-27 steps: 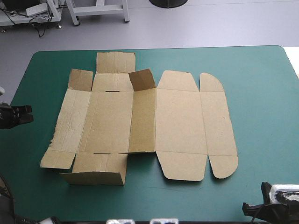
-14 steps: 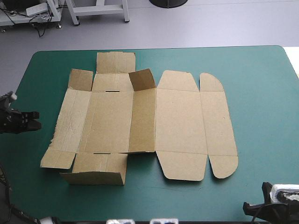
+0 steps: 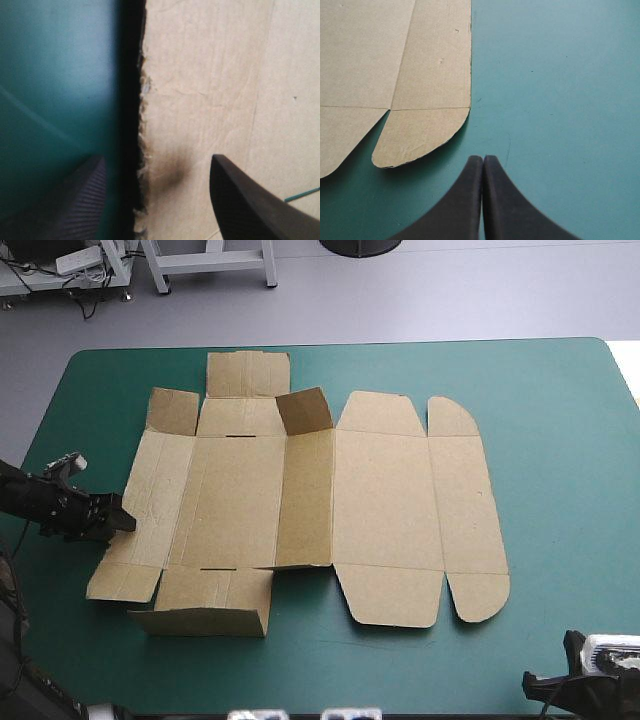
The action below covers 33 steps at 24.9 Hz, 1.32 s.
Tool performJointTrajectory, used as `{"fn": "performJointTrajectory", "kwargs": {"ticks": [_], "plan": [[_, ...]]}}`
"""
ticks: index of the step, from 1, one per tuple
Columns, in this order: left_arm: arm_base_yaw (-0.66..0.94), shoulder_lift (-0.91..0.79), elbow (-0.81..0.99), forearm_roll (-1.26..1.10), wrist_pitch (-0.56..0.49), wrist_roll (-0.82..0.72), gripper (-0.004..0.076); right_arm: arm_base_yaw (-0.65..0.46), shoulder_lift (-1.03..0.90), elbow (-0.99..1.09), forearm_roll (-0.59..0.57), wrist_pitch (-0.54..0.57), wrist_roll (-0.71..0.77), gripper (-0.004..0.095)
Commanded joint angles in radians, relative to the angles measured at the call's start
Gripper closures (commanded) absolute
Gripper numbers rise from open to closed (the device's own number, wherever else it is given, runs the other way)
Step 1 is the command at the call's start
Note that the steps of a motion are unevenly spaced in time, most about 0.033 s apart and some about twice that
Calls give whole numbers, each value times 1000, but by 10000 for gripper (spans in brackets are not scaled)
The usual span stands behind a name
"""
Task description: Fold the box
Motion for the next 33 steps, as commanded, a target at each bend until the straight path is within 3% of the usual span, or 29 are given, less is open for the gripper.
{"fn": "performJointTrajectory", "kwargs": {"ticks": [1,17,23,26,28,29,33], "plan": [[-5,-42,-20,-92,99,-23,280,3,20,-24,-9,-65,3,913],[-14,-42,73,-223,99,-25,280,3,20,-24,-12,-65,7,913],[-114,-46,109,-280,99,-65,286,3,20,-24,-13,-65,7,913],[-179,-46,109,-278,99,-76,386,3,20,-24,-13,-65,7,913],[-218,-46,109,-261,99,-76,638,3,20,-24,-13,-65,7,913],[-226,-46,109,-252,99,-76,724,3,20,-24,-13,-65,7,913],[-235,-56,102,-182,99,-78,733,3,20,-24,-13,-65,6,913]]}}
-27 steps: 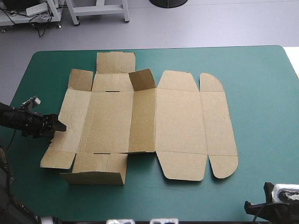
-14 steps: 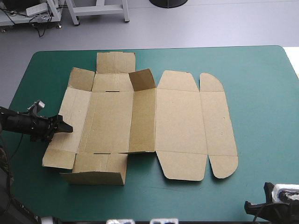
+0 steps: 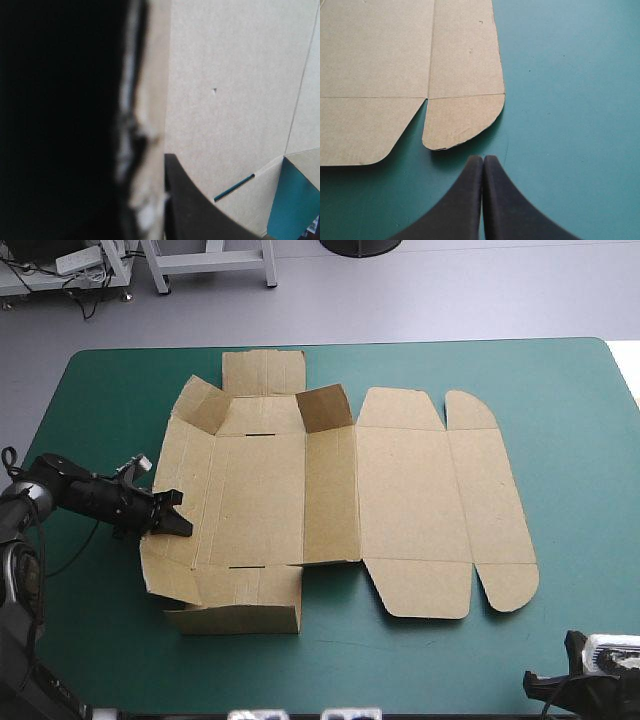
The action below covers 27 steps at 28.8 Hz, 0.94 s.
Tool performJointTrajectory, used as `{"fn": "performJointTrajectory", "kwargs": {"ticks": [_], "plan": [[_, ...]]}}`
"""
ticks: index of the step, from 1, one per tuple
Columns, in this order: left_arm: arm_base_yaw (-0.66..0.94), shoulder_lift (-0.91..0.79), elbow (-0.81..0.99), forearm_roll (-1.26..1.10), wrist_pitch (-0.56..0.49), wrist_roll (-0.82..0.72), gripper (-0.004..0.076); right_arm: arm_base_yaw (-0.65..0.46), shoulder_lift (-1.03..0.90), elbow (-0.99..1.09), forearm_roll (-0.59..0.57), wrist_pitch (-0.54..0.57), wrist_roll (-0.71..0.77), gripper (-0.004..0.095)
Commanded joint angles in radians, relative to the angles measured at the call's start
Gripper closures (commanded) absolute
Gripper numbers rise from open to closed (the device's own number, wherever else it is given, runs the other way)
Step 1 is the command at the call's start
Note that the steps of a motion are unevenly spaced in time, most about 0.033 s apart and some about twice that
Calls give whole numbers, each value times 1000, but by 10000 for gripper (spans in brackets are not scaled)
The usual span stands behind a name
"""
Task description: Fold the box
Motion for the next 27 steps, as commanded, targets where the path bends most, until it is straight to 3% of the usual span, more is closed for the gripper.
{"fn": "performJointTrajectory", "kwargs": {"ticks": [1,10,18,27], "plan": [[-7,-57,-41,17,115,-9,733,3,20,-24,-4,-65,-10,913],[-158,-138,-300,412,115,-7,733,3,20,-24,-4,-65,-10,913],[-367,-140,-480,497,100,141,733,3,20,-24,-4,-65,-14,913],[-541,-140,-681,553,-67,239,733,3,20,-24,-4,-65,-14,913]]}}
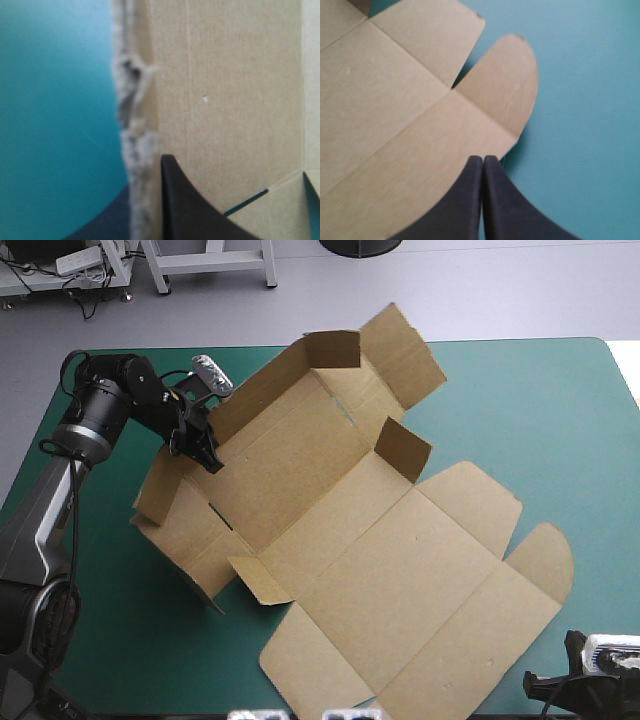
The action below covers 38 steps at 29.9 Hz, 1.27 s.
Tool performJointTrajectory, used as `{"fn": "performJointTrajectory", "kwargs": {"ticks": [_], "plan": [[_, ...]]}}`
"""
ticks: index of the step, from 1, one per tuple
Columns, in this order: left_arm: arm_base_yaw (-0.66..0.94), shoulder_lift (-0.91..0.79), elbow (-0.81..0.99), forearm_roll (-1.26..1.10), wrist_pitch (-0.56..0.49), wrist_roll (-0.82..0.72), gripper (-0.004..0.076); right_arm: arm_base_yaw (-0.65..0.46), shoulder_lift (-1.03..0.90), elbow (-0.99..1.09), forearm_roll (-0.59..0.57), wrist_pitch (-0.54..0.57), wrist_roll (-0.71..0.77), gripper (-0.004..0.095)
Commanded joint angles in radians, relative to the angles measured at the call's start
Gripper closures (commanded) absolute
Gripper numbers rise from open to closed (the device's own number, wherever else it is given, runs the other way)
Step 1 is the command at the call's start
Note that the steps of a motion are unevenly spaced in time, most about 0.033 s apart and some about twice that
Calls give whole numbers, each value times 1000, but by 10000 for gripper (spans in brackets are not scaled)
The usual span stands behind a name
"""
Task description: Fold the box
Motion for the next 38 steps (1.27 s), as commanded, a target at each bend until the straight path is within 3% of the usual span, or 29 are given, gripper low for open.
{"fn": "performJointTrajectory", "kwargs": {"ticks": [1,8,18,26,30,33,38], "plan": [[-62,-51,-93,-12,-108,64,733,3,20,-24,-4,-65,-8,913],[-216,-51,-163,61,-202,193,733,3,20,-24,8,-65,-36,913],[-487,-51,-168,426,-308,185,733,3,22,-36,24,-74,-67,913],[-630,-51,-46,664,-428,31,733,3,54,-153,16,-25,-41,913],[-660,-54,74,888,-525,-155,733,3,119,-232,53,24,-26,913],[-676,-55,149,986,-537,-274,733,3,190,-309,70,22,-26,913],[-685,-65,230,1004,-552,-337,733,3,369,-496,49,-43,-23,913]]}}
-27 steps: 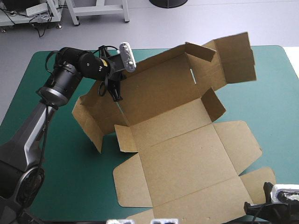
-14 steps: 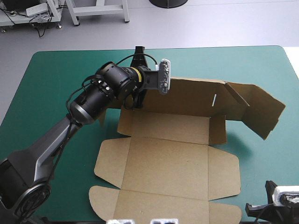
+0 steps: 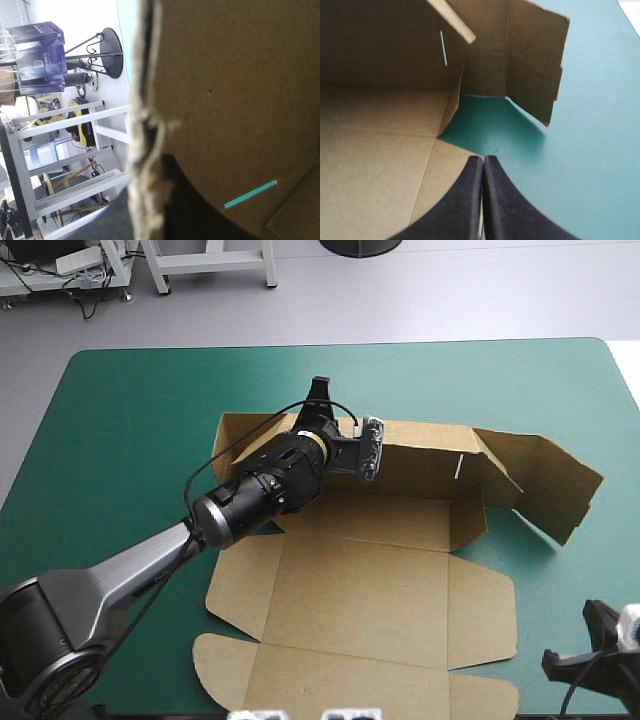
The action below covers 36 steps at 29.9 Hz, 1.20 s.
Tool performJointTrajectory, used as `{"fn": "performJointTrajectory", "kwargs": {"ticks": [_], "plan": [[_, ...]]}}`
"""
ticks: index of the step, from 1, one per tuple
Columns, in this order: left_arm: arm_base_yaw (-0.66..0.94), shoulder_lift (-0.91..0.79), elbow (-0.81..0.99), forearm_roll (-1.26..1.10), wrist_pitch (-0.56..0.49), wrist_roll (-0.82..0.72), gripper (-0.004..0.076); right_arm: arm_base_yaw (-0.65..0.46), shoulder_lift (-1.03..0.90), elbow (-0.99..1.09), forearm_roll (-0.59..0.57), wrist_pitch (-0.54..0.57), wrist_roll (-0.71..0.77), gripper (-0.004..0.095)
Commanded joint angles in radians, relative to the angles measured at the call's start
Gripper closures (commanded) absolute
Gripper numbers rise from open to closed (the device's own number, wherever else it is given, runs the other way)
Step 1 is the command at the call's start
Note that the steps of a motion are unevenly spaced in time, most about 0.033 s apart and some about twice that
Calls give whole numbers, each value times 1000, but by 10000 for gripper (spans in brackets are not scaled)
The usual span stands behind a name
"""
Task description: Fold the box
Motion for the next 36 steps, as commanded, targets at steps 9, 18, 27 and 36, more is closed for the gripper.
{"fn": "performJointTrajectory", "kwargs": {"ticks": [9,18,27,36], "plan": [[-14,-57,21,27,-38,-110,733,3,610,-568,23,-178,-61,928],[-14,-57,56,27,-67,-134,733,3,1166,-1017,160,-30,-120,928],[-14,-57,117,90,-73,-235,733,3,1598,-1406,300,106,-112,928],[-14,-53,117,92,-67,-240,733,3,1692,-1293,190,106,-120,928]]}}
